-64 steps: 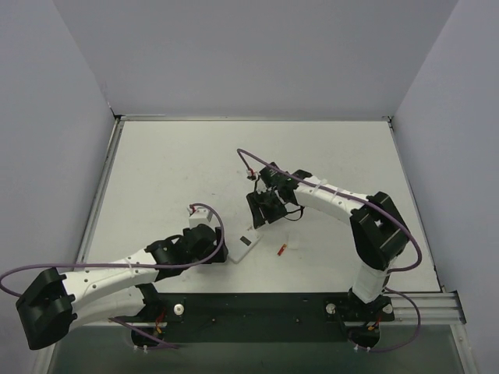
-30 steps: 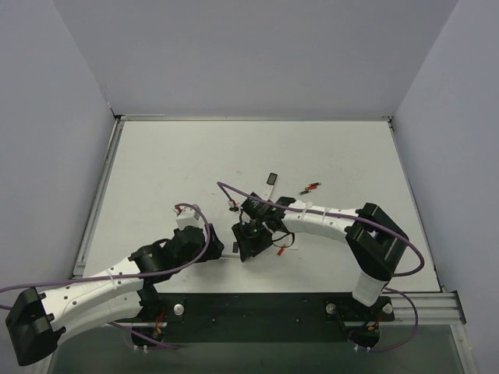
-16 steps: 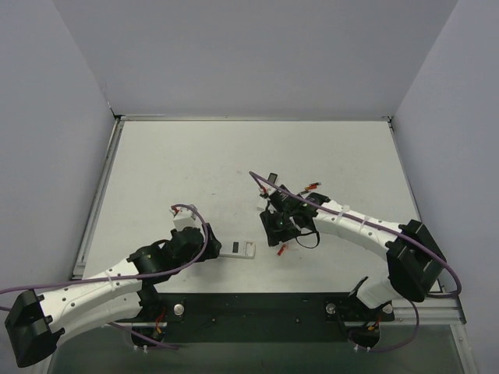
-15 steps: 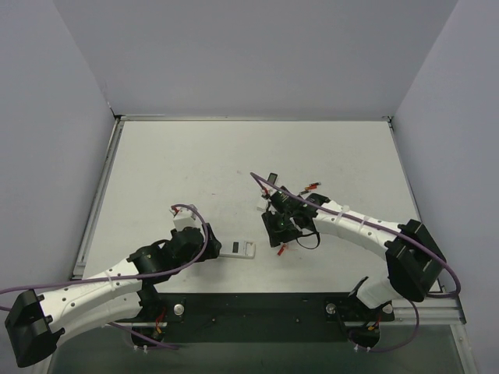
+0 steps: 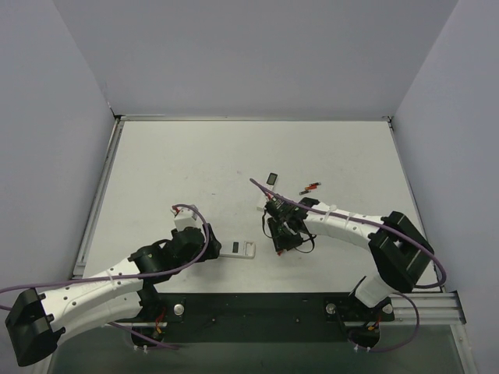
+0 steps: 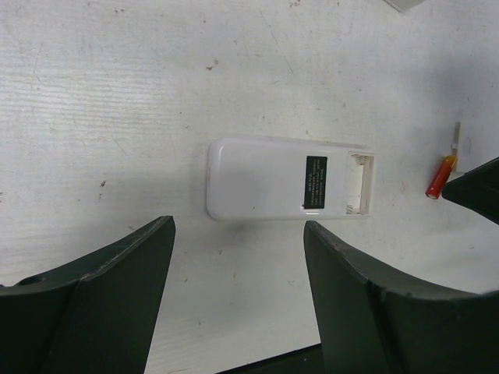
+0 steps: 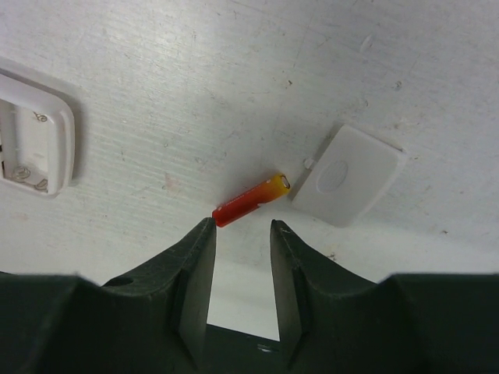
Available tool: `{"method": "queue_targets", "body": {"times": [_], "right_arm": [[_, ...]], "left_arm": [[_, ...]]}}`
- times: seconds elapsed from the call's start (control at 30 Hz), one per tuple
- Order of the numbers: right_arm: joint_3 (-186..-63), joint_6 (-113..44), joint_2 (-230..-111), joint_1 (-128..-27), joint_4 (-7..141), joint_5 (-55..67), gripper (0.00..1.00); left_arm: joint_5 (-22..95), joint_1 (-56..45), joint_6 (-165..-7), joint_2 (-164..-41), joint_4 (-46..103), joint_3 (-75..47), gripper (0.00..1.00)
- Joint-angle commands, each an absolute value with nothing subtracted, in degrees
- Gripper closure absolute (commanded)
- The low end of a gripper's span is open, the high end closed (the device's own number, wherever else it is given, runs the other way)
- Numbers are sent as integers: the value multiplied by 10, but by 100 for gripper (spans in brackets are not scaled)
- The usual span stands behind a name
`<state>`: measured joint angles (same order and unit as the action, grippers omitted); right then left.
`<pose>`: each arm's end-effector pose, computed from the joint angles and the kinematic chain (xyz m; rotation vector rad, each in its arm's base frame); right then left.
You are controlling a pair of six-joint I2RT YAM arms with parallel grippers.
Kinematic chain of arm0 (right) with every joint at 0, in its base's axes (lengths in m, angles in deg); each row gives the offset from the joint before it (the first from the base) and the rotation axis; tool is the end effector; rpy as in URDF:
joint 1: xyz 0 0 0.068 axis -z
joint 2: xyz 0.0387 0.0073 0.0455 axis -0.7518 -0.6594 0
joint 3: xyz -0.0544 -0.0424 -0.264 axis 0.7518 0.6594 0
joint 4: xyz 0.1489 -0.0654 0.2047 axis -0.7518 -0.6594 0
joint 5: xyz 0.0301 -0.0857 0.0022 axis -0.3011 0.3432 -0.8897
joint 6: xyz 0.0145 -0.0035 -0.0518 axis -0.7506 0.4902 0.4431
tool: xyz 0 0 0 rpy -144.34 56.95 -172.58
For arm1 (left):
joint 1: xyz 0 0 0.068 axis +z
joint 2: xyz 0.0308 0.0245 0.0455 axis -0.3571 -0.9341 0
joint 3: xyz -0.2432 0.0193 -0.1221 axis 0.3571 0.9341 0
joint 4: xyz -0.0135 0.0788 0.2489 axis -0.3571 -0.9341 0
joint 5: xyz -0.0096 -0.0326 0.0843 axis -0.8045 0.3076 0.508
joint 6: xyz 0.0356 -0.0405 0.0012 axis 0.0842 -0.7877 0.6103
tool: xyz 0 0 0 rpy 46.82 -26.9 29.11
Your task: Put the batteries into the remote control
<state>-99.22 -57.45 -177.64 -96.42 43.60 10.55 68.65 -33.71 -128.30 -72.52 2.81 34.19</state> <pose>0.1968 0.2192 0.1775 -0.4522 2.7168 0.4930 0.1040 -0.1217 0.1930 -0.1828 2.3100 -0.5008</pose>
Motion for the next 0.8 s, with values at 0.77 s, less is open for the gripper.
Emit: {"method": "queue_targets", "body": {"times": [0.77], "right_arm": [[-995,-574,-1799,-986,427,79,99]], "left_arm": [[659,-334,-1239,-806,87,334,23]]}}
